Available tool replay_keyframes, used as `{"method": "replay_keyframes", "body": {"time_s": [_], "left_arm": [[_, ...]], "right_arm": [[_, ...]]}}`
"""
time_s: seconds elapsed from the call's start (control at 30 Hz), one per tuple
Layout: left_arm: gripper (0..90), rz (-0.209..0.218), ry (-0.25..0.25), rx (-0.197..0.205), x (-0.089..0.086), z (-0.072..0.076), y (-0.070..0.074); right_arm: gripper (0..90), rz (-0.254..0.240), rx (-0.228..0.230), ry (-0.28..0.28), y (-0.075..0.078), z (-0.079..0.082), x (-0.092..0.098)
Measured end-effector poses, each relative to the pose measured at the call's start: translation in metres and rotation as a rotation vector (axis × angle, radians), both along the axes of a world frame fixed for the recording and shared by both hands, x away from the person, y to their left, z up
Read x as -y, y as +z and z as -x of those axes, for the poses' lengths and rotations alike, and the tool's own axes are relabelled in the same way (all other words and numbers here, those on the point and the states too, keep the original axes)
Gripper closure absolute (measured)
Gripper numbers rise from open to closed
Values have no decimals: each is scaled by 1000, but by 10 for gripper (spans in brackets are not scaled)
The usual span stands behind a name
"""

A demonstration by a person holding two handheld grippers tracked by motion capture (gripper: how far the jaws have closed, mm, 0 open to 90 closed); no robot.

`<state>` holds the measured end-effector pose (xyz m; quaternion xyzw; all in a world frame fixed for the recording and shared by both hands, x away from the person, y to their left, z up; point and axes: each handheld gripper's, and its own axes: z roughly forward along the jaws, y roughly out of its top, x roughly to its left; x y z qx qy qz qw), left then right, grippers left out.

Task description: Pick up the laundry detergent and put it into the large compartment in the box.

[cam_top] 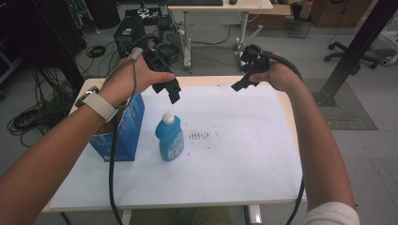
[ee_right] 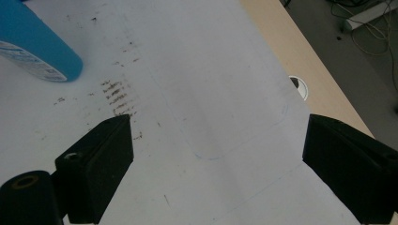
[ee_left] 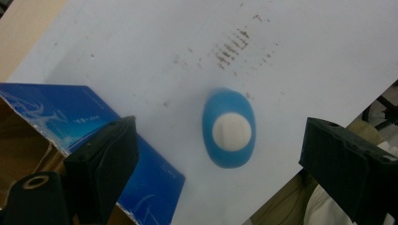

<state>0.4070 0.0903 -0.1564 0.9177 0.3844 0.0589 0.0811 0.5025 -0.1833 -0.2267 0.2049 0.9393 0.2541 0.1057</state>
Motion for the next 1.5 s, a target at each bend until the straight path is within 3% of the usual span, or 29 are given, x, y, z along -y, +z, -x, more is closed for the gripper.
{"method": "replay_keyframes", "body": {"time_s": [0.4,0.7,1.5], "left_arm": [[112,-29,55,-5,-1,1,-7],[113,-22,93,-20,-2,2,-13],[109,-18,125,-35,-3,5,-30]], "right_arm": [[90,-3,-1,7,0,0,-2],[90,-5,0,10,-1,0,-3],[90,-4,-2,13,-1,1,-5]]}}
